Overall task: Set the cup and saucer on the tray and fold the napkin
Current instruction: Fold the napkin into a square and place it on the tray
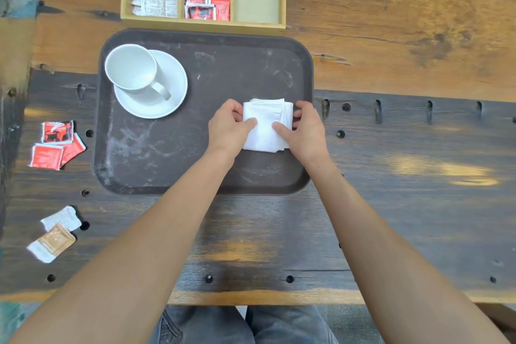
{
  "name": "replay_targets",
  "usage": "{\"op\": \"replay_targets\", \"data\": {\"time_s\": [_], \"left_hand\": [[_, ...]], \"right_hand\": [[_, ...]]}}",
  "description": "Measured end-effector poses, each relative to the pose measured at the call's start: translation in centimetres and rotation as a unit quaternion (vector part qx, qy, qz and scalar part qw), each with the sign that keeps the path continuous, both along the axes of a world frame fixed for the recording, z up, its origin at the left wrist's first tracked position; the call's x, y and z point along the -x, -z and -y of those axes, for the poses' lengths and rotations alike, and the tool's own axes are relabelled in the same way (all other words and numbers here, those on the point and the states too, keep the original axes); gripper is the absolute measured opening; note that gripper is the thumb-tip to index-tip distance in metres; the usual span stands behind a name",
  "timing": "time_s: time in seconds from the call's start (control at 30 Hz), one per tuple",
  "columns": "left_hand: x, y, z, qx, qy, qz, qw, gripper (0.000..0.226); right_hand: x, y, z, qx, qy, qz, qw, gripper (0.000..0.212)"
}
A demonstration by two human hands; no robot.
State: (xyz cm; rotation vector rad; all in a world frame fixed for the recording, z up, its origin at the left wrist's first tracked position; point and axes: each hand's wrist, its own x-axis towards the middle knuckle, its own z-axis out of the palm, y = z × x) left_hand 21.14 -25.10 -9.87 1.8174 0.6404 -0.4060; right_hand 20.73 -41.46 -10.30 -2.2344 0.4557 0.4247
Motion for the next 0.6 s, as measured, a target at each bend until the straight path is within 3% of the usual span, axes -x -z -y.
{"op": "replay_targets", "data": {"time_s": [0.07,0.13,0.27,0.47,0.6], "left_hand": [[-0.1,0.4,0.0,-0.03,0.0,0.004,1.0,0.017],[-0.1,0.8,0.0,-0.041,0.007,-0.011,0.999,0.019],[-0.5,1.0,0.4,-0.066,0.025,-0.02,0.997,0.029],[-1.3,1.0,0.7,-0.131,0.058,-0.074,0.987,0.038],[-1.4,0.2,1.0,-0.17,0.08,-0.025,0.982,0.026]], "right_hand": [[0.6,-0.4,-0.4,0.108,-0.024,0.072,0.991,0.064],[1.1,-0.7,-0.8,0.111,-0.013,0.109,0.988,0.046],[1.0,0.0,-1.0,0.087,-0.054,0.029,0.994,0.027],[0.4,0.2,-1.3,0.122,-0.065,-0.016,0.99,0.03],[0.4,0.0,-1.5,0.119,-0.03,0.006,0.992,0.039]]}}
